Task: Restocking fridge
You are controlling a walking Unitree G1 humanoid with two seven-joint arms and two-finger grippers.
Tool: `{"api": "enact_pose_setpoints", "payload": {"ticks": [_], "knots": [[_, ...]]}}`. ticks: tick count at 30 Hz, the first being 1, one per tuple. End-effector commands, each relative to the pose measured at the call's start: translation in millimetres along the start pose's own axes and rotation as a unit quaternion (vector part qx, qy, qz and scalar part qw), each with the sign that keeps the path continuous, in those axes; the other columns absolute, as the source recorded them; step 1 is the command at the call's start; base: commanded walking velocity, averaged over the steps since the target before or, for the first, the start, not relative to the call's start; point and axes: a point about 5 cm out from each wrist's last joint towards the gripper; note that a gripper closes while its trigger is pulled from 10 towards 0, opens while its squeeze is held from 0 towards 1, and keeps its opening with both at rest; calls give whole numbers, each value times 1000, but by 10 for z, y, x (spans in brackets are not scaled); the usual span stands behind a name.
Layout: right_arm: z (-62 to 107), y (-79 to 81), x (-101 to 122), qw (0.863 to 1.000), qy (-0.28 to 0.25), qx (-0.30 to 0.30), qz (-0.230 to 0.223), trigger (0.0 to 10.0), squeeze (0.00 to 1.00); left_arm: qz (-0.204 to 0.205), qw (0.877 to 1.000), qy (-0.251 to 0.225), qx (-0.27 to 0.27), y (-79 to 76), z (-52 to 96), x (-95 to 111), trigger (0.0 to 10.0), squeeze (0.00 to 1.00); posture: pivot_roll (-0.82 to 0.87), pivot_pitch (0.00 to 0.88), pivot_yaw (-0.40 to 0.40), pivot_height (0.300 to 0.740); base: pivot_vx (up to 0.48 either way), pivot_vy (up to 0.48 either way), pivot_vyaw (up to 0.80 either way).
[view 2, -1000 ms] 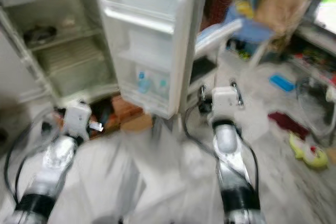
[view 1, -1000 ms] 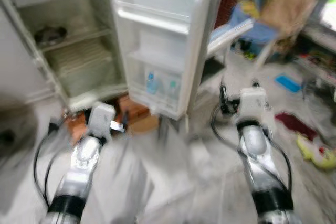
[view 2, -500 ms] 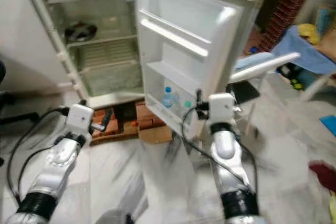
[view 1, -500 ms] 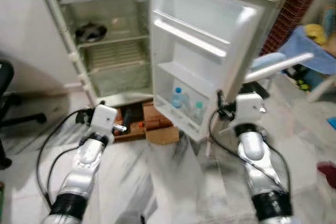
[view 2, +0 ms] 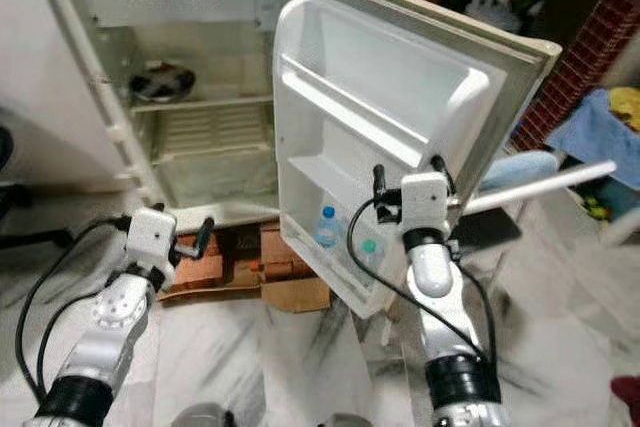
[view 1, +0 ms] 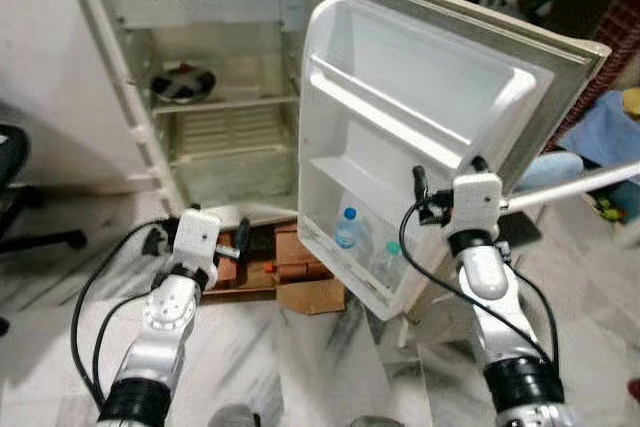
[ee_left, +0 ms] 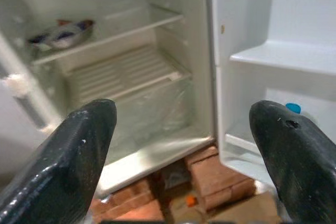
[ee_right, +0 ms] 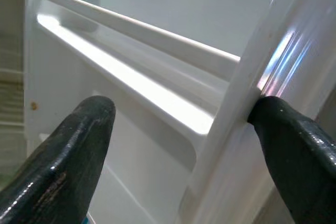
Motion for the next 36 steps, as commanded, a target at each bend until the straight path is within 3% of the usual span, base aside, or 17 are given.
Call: {"api": "enact_pose_setpoints", "payload": {"ticks": [1,7,15,20,23,30,36], "knots": [[48,64,-53,999,16,28,0,10000,0,6,1000,-4,-11,-51,0,21,10000,0,-1,0,-58,740,0,0,0],[107,43,-80,999,19,27,-3,10000,0,3,1000,-9,-18,-70,-17,52,10000,0,-8,0,-51,740,0,0,0],[203,192,-56,989,40,126,-59,10000,0,-6,1000,-13,-25,-90,-25,71,10000,0,-17,0,-47,740,0,-42,0],[245,317,-73,975,66,183,-106,10000,0,-7,1000,-12,-26,-107,-28,68,10000,0,-18,0,-48,740,0,-369,0],[314,460,-83,955,94,246,-136,10000,0,-9,1000,-11,-24,-111,-33,66,10000,0,-15,0,-50,740,0,-384,0],[404,494,-117,940,119,283,-145,10000,0,-9,1000,-8,-22,-107,-31,56,10000,0,-13,0,-52,740,0,-386,0],[527,462,-153,916,162,329,-163,10000,0,-12,1000,-4,-18,-103,-33,46,10000,0,-18,0,-50,740,0,-351,0]]}}
Point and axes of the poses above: a point about 5 cm out from each wrist's last joint towards the gripper, its own z axis pointing back from the gripper into the wrist, its own x axis along the axis of the wrist's last joint, y = z × x, and after that the axes turned 14 degrees about -z, right-handed
